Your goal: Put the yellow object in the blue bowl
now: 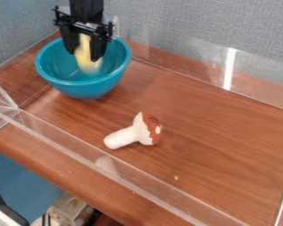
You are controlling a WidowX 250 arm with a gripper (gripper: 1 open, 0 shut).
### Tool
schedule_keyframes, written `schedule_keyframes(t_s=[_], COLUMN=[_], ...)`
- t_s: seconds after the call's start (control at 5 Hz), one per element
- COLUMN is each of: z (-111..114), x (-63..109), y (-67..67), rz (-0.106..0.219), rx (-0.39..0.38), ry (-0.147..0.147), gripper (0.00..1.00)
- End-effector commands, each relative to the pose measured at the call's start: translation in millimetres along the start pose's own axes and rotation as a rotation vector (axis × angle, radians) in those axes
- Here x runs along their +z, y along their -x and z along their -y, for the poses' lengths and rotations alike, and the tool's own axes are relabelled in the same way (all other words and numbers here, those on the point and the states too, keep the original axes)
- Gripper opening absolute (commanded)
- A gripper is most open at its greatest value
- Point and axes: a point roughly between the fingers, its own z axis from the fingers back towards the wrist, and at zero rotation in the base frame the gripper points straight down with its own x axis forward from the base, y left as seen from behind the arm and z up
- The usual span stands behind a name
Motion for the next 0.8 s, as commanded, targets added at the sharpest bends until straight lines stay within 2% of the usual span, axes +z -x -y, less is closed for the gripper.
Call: schedule_keyframes(t_s=[0.0, 0.4, 0.6], z=[-19, -15, -17], x=[21.7, 19.8, 42.1], y=[-7.2, -8.7, -10.0], rz=[0.052, 0.071, 0.09], rx=[0.086, -0.086, -0.108], ry=[-0.031, -0.037, -0.024], gripper=[1.0, 1.0, 1.0])
